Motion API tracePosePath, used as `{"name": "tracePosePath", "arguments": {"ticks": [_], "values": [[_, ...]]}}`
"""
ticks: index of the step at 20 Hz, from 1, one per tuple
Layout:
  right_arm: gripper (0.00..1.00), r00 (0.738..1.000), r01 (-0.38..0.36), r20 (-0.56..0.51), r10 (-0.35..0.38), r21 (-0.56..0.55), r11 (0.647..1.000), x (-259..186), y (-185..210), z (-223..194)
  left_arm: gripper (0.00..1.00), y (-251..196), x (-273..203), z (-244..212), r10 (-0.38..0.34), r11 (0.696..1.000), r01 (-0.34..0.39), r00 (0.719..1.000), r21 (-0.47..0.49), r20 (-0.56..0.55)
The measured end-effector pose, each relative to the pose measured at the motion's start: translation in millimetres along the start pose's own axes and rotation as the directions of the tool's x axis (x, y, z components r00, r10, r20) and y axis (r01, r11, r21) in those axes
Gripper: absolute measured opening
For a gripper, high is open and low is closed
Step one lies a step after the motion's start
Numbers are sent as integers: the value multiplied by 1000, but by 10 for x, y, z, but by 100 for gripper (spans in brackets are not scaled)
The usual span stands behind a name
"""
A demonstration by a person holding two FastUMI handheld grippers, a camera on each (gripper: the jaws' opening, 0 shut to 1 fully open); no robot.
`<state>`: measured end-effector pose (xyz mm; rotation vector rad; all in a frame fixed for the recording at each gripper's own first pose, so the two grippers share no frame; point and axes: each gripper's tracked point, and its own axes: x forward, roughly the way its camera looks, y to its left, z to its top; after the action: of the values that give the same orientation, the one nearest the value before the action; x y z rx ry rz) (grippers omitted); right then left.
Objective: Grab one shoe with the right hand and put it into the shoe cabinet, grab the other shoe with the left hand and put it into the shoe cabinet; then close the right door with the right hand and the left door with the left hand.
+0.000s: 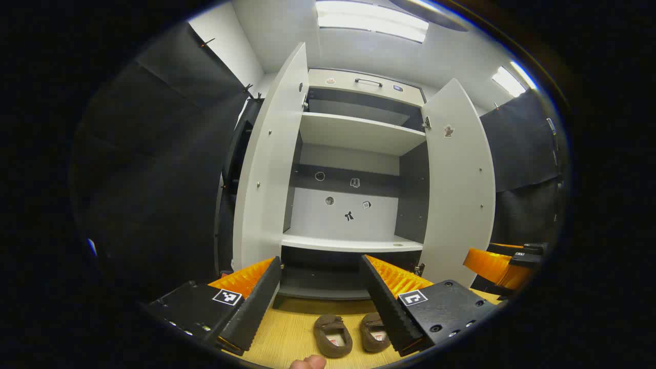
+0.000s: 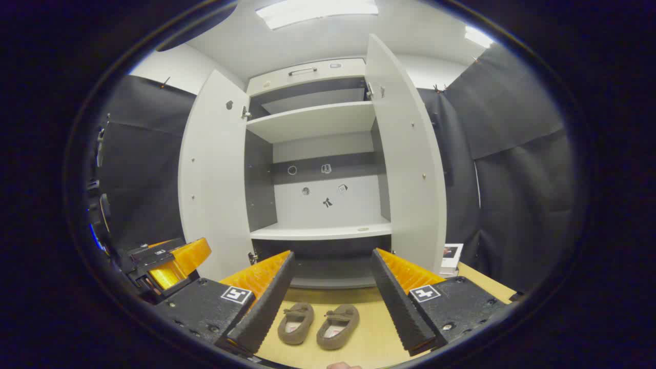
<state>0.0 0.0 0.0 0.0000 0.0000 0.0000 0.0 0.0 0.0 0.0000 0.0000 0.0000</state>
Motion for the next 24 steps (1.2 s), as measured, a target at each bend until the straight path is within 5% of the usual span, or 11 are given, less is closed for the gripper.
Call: {"name": "tracePosePath", "arguments": {"ticks": [16,24], "values": [[97,1000,5,11,-4,-62,998,-104,40,2,95,-10,-62,0,-14,999,14,1000,48,0],[97,992,-46,-121,38,-63,997,316,242,-329,95,45,-114,17,-9,1000,8,1000,29,9]]}}
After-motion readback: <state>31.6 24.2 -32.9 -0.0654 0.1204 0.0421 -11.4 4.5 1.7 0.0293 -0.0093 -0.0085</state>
